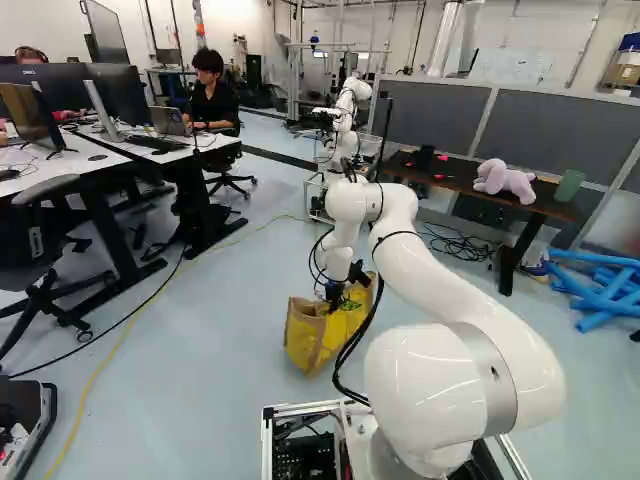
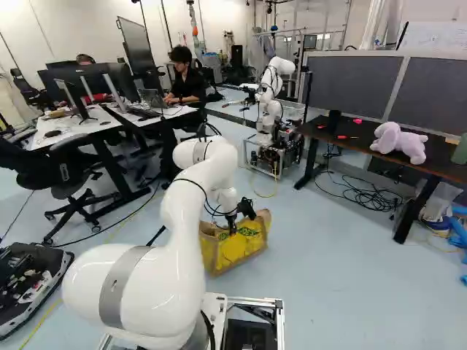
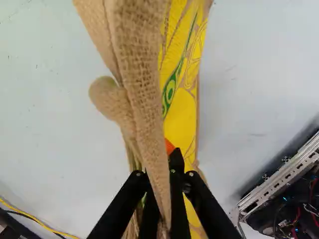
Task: Pick up the bag on the ground and place it on the table
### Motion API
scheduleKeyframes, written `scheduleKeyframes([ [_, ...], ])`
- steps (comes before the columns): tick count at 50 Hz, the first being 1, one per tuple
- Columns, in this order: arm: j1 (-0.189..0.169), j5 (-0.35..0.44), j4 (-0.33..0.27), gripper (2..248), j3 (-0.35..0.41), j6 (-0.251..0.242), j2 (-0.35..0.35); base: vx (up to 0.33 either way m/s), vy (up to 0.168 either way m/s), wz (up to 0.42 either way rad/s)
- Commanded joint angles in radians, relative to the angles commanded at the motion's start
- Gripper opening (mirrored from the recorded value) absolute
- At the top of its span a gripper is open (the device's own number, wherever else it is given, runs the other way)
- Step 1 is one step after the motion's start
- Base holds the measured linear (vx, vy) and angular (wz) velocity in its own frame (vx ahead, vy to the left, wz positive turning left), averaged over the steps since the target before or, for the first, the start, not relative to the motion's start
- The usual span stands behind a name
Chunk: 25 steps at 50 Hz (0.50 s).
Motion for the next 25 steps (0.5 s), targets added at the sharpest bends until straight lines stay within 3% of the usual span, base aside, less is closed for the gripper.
scheduleKeyframes([
  [25,-0.001,0.0,-0.088,21,0.127,0.0,0.107,0.0,0.0,0.0],
])
